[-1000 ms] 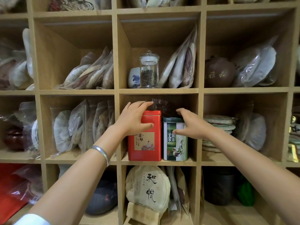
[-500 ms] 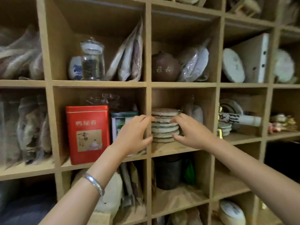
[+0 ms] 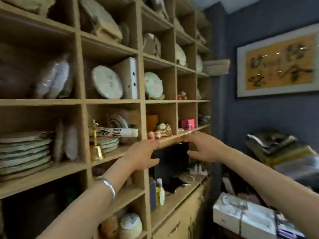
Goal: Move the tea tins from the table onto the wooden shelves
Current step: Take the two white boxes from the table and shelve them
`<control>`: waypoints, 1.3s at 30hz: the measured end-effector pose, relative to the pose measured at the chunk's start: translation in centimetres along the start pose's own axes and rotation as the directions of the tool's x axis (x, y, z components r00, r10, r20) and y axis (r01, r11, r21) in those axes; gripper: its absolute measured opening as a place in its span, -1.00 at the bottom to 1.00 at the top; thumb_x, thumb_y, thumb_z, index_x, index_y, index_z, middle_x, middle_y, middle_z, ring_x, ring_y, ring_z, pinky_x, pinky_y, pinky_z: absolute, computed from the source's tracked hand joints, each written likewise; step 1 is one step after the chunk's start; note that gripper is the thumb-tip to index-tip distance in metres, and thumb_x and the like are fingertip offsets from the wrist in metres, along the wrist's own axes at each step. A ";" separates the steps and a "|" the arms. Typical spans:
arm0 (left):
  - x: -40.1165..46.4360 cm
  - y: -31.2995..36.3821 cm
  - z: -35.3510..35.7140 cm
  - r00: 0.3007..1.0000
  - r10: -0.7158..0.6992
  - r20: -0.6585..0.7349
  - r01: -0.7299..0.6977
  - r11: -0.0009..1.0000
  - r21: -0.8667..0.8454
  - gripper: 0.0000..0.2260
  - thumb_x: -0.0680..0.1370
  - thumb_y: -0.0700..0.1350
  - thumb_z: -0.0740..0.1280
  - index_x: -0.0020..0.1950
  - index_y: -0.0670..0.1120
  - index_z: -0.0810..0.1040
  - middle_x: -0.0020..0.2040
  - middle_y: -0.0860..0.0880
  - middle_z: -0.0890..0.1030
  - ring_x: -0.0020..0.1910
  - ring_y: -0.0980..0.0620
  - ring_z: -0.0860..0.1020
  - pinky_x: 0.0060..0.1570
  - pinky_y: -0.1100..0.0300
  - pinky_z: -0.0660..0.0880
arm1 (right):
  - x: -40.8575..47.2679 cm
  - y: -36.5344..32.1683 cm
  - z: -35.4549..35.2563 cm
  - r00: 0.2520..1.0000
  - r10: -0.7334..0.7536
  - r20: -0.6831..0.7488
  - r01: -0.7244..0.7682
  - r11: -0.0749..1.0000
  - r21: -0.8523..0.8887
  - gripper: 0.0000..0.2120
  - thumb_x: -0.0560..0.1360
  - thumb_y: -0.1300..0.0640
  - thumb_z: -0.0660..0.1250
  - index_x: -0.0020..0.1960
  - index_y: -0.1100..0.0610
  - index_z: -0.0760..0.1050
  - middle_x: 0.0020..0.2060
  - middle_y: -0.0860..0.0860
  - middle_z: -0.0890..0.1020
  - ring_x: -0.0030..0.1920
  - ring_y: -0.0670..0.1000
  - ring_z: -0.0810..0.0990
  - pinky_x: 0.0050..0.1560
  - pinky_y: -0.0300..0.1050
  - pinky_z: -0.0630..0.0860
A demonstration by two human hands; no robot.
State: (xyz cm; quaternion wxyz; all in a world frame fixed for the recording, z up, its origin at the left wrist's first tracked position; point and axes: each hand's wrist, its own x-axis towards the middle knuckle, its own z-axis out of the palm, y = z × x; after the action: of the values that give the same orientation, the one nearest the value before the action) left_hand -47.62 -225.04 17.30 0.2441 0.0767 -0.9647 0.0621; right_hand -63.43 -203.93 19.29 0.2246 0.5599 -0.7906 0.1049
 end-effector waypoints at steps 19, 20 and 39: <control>32.1 61.2 17.2 0.662 0.749 -0.027 -0.670 0.576 -0.468 -0.58 0.48 0.10 0.37 0.30 0.02 0.45 0.22 -0.01 0.57 0.17 -0.03 0.55 0.14 0.15 0.44 | -45.0 38.2 -14.4 0.477 0.872 -0.113 -0.860 0.436 -0.266 -0.58 0.44 0.05 0.44 0.24 0.15 0.47 0.13 0.15 0.58 0.12 0.12 0.55 0.06 -0.18 0.41; 32.9 63.9 17.6 0.624 0.781 -0.040 -0.686 0.522 -0.508 -0.58 0.49 0.09 0.38 0.31 0.03 0.45 0.23 0.00 0.57 0.18 -0.01 0.54 0.14 0.17 0.43 | -46.6 39.3 -14.9 0.435 0.892 -0.124 -0.876 0.388 -0.287 -0.56 0.44 0.03 0.44 0.25 0.14 0.45 0.14 0.14 0.57 0.13 0.12 0.55 0.10 -0.15 0.44; 40.5 104.8 20.7 0.028 0.963 -0.270 -0.759 -0.155 -0.633 -0.59 0.50 0.01 0.41 0.31 -0.06 0.46 0.17 -0.10 0.62 0.09 -0.10 0.58 0.06 0.13 0.48 | -68.6 49.4 -23.7 -0.241 0.891 -0.384 -0.849 -0.385 -0.362 -0.56 0.42 -0.08 0.39 0.23 0.08 0.43 0.07 0.02 0.56 -0.06 -0.03 0.48 -0.08 -0.16 0.43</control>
State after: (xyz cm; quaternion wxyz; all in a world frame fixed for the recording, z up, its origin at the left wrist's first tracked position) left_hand -111.08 -130.32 10.02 -0.0074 -0.6813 -0.7199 -0.1323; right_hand -85.20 -119.17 11.87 0.1626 -0.3693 -0.9150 -0.0019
